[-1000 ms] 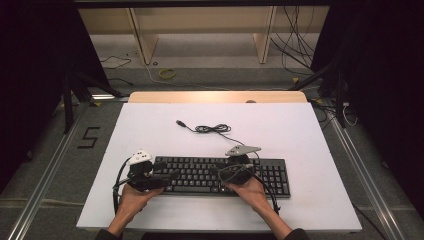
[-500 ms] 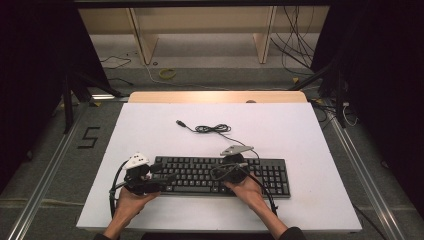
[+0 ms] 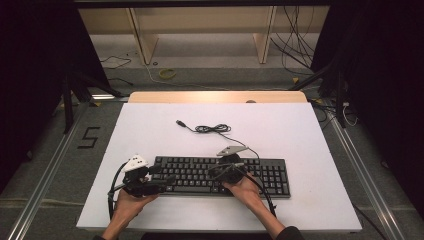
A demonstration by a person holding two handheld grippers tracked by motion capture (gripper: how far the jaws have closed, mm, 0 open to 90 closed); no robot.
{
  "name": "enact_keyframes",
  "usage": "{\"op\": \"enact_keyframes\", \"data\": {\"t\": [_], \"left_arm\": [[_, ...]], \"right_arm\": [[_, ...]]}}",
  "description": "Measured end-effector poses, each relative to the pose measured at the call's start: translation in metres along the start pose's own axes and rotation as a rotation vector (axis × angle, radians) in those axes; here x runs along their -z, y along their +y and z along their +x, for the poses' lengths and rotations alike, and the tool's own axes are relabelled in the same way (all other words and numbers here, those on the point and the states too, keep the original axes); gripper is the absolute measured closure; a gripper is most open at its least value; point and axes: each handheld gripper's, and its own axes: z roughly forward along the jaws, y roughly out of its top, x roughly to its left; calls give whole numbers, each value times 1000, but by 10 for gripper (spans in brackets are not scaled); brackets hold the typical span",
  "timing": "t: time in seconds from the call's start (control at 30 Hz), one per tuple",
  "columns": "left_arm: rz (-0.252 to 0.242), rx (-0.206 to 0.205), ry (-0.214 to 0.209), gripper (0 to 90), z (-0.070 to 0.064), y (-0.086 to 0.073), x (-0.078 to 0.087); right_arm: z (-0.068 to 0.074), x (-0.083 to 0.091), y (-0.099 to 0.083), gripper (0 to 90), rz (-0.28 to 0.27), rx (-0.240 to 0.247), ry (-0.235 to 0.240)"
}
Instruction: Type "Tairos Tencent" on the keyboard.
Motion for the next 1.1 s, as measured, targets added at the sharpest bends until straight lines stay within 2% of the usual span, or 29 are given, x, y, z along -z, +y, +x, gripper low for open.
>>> {"op": "enact_keyframes", "data": {"t": [0.33,0.5,0.6,0.83,1.1], "left_arm": [[-5,-3,9,262,2,0,1],[-6,6,16,271,4,0,1],[-2,5,18,280,5,-1,0],[3,6,23,338,5,-1,-1],[15,1,25,439,6,0,-3]], "right_arm": [[2,-3,-2,900,18,20,-26],[1,-1,-2,900,5,-2,-23],[1,6,0,856,-28,-21,-5],[1,22,0,741,-96,-24,27],[0,30,-4,593,-107,-31,66]]}}
